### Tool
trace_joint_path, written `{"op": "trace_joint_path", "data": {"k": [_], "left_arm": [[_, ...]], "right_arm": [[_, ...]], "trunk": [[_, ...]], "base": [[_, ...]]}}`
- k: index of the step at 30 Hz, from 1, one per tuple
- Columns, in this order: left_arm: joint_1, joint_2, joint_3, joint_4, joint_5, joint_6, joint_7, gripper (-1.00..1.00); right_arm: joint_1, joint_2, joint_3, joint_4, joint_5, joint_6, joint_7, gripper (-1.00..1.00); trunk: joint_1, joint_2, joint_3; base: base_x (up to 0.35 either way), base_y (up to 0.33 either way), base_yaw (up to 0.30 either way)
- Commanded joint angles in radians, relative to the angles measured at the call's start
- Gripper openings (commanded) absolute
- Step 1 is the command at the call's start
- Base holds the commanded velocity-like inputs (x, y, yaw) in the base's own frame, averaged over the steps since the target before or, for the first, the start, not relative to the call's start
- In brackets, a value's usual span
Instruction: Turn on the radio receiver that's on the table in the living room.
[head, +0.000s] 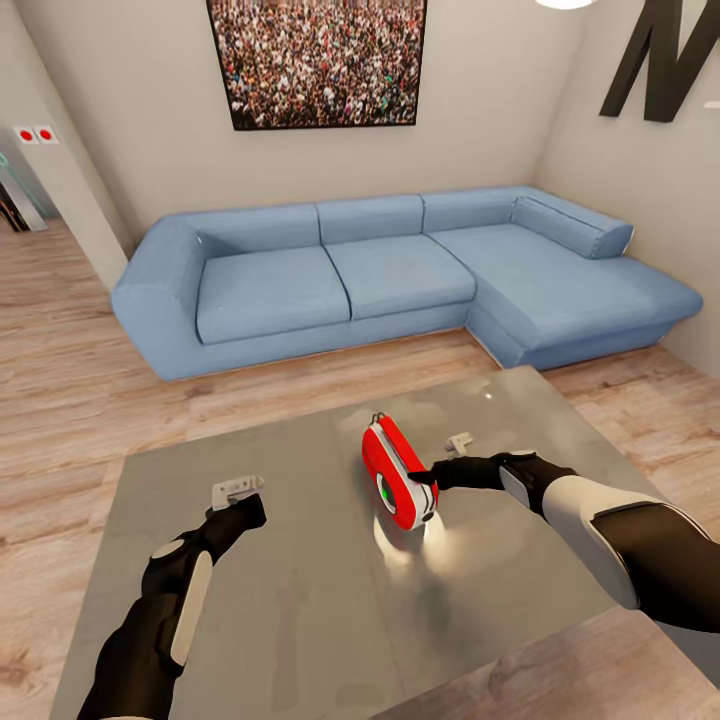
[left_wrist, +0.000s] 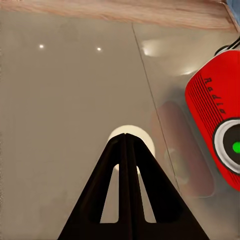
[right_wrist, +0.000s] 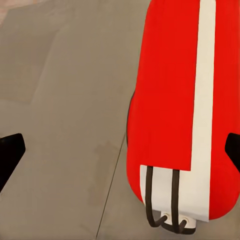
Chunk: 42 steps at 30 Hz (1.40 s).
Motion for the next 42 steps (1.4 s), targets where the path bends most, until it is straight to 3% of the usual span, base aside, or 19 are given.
{"op": "trace_joint_path", "data": {"k": [1, 16, 42], "left_arm": [[0.000, 0.000, 0.000, 0.000, 0.000, 0.000, 0.000, -1.00], [0.000, -0.001, -0.002, 0.000, -0.002, 0.002, 0.000, -1.00], [0.000, -0.002, -0.002, 0.002, -0.002, 0.001, 0.000, -1.00]], "right_arm": [[0.000, 0.000, 0.000, 0.000, 0.000, 0.000, 0.000, 1.00], [0.000, 0.000, 0.000, 0.000, 0.000, 0.000, 0.000, 1.00], [0.000, -0.001, 0.000, 0.000, -0.001, 0.000, -0.004, 1.00]], "trunk": [[-0.004, 0.007, 0.003], [-0.061, 0.112, 0.050], [-0.161, 0.294, 0.132]], "base": [[0.000, 0.000, 0.000], [-0.026, -0.016, 0.000], [-0.255, -0.162, 0.000]]}}
